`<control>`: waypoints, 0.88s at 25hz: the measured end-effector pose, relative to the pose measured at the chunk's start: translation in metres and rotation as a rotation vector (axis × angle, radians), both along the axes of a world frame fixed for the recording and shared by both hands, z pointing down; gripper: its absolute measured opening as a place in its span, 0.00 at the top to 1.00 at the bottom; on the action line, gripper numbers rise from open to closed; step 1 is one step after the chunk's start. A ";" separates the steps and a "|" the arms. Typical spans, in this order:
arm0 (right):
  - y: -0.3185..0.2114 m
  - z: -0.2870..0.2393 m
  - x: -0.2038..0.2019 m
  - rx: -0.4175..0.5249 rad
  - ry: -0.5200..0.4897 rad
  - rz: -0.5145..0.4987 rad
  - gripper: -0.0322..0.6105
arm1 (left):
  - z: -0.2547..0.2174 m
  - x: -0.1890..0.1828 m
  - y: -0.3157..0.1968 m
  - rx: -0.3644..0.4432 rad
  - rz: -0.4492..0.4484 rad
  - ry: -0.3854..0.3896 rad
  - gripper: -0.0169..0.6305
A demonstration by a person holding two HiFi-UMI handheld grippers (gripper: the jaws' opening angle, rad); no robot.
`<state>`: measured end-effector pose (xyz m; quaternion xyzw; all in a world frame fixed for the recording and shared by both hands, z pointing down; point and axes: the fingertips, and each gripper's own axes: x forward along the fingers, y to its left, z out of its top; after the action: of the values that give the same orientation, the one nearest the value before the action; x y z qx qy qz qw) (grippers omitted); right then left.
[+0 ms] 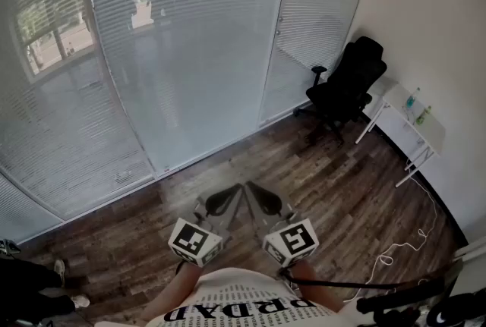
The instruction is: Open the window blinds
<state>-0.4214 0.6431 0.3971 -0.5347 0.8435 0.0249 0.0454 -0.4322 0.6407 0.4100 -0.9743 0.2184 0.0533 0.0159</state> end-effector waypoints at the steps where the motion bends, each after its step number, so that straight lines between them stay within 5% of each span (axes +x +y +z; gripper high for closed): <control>1: -0.002 0.000 -0.001 0.000 0.006 0.000 0.94 | 0.001 -0.001 -0.002 0.001 -0.001 -0.002 0.99; 22: -0.024 0.009 -0.021 0.013 0.013 0.004 0.94 | 0.011 -0.020 -0.024 -0.041 -0.001 0.006 0.99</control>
<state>-0.4419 0.6191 0.4057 -0.5358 0.8426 0.0338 0.0433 -0.4521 0.6162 0.4210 -0.9741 0.2203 0.0518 -0.0047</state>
